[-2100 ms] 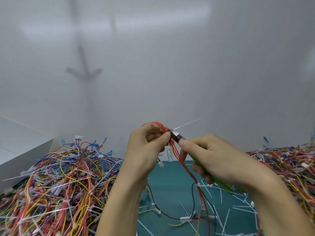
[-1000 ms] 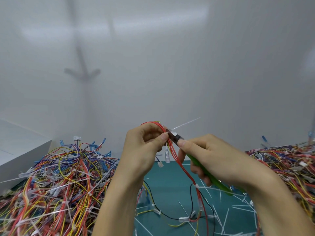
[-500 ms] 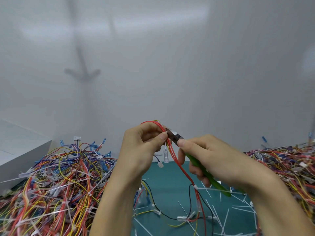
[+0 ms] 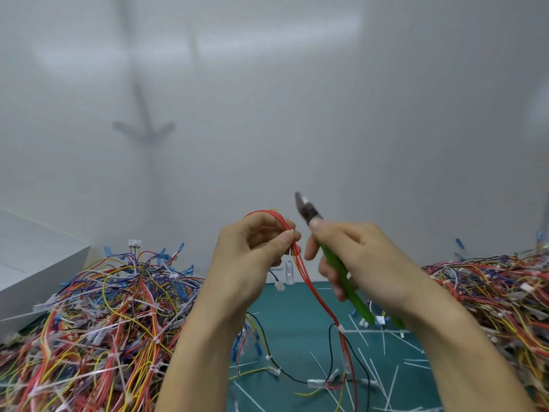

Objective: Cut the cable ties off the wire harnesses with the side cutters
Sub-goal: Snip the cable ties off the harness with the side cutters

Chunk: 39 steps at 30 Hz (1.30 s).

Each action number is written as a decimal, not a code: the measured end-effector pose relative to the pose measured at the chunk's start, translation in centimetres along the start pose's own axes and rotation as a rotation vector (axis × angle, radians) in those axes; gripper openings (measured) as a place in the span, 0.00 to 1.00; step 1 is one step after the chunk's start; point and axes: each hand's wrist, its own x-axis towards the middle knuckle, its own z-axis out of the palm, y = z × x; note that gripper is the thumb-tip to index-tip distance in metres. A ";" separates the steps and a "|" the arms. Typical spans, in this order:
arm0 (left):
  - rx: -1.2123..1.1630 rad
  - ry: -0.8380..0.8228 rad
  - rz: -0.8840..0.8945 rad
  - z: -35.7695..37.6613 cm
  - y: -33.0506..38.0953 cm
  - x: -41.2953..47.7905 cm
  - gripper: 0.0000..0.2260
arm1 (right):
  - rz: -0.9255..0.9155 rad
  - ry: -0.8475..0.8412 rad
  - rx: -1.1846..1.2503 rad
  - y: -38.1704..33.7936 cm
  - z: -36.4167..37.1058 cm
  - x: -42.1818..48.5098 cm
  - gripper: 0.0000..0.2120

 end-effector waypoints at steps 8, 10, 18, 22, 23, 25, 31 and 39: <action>0.032 -0.084 0.001 0.5 -0.3 0.0 0.04 | -0.097 0.121 0.036 -0.3 -0.5 -0.1 0.17; 0.036 -0.119 0.032 0.7 -0.2 -0.1 0.05 | -0.122 0.102 -0.026 -0.2 -0.4 -0.2 0.11; 0.050 -0.150 0.143 1.0 0.2 -0.2 0.14 | -0.125 0.130 -0.034 0.0 -0.1 0.1 0.06; 0.032 -0.085 0.158 1.5 0.3 -0.3 0.14 | -0.146 0.190 -0.034 0.1 0.3 0.3 0.07; 0.025 -0.044 0.147 1.5 0.3 -0.2 0.13 | -0.153 0.216 -0.023 0.2 0.5 0.4 0.07; 0.028 0.016 0.112 1.3 0.0 -0.1 0.09 | -0.159 0.275 0.020 0.3 0.8 0.5 0.07; 0.147 -0.204 -0.149 0.6 0.0 -0.3 0.14 | -0.123 0.390 0.175 1.0 1.2 1.0 0.10; 0.214 -0.701 -0.202 0.4 0.2 -1.1 0.09 | -0.103 0.487 0.246 1.7 0.6 1.3 0.09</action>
